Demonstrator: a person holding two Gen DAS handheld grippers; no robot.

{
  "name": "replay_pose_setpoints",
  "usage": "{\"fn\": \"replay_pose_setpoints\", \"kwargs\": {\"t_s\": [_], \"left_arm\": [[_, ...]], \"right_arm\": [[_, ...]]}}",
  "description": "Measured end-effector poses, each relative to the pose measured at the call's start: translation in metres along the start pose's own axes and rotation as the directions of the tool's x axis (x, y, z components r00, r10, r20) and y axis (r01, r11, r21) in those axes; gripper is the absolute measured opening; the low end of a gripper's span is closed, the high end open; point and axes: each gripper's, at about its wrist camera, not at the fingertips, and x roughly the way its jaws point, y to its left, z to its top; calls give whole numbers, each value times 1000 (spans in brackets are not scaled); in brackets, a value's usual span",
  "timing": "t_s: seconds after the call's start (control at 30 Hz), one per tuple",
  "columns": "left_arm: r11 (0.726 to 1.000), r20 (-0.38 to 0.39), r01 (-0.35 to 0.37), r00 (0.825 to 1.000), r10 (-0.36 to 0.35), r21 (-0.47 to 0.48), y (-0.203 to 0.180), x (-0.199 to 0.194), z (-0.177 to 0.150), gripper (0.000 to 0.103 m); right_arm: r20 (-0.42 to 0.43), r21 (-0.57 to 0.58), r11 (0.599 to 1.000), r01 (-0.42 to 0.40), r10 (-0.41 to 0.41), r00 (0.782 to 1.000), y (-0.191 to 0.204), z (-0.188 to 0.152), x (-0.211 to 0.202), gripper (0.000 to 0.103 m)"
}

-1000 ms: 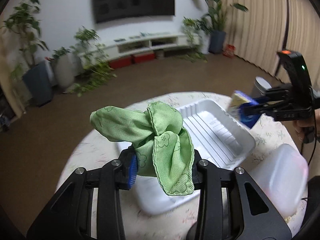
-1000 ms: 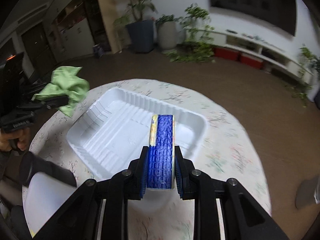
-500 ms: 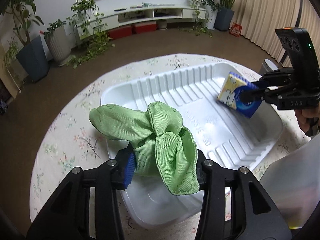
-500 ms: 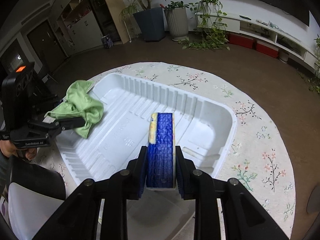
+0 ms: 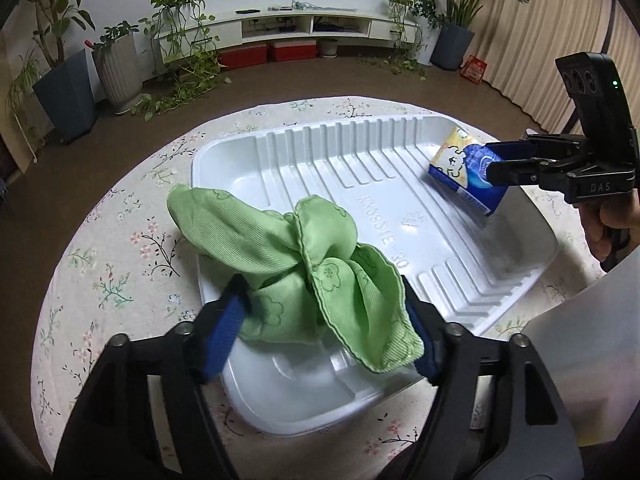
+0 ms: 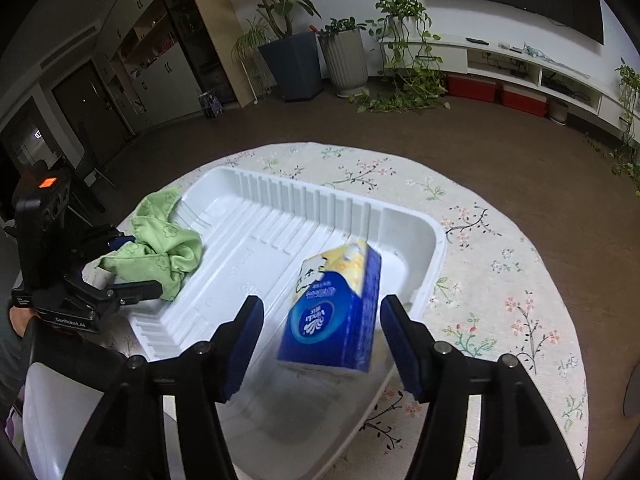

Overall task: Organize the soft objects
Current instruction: 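Open both tools to drop the cloth and tissue pack into the tray, then move both tools back over the remaining items on the table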

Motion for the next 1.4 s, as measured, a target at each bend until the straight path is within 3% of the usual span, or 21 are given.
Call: {"fn": "replay_pose_setpoints", "kwargs": {"t_s": [0.13,0.3,0.5,0.63,0.8,0.87,0.93,1.03,1.07,1.23,1.4], "left_arm": [[1000,21,-8,1000,9,-16,0,-5,-2,72],[999,63,-15,998,17,-41,7,-19,2,85],[995,97,-15,995,24,-96,20,-40,-1,85],[988,164,-6,986,31,-155,27,-72,-14,85],[970,277,20,960,49,-242,35,-131,-59,94],[964,283,16,957,62,-265,34,-146,-80,94],[955,285,2,955,86,-297,31,-164,-108,102],[948,290,-13,951,111,-319,22,-185,-142,103],[947,304,-23,944,127,-322,17,-194,-155,103],[948,345,-115,913,219,-297,-29,-234,-210,103],[947,387,-92,897,214,-309,-77,-261,-243,103]], "right_arm": [[17,3,1000,2,-2,1000,-1,-1,-7,65],[47,20,1000,-2,1,999,-5,-5,-23,67],[97,54,998,15,-20,995,-11,-16,-60,69],[154,77,997,30,-42,987,-7,-36,-102,74],[197,82,996,34,-49,979,4,-79,-148,82],[204,111,993,39,-61,977,4,-102,-164,84],[207,150,988,41,-72,976,4,-121,-176,87],[206,202,978,55,-97,974,6,-153,-194,97],[212,217,974,59,-106,971,8,-164,-201,102],[213,276,959,55,-117,970,28,-211,-225,103],[205,267,961,78,-135,969,77,-250,-236,103]]}}
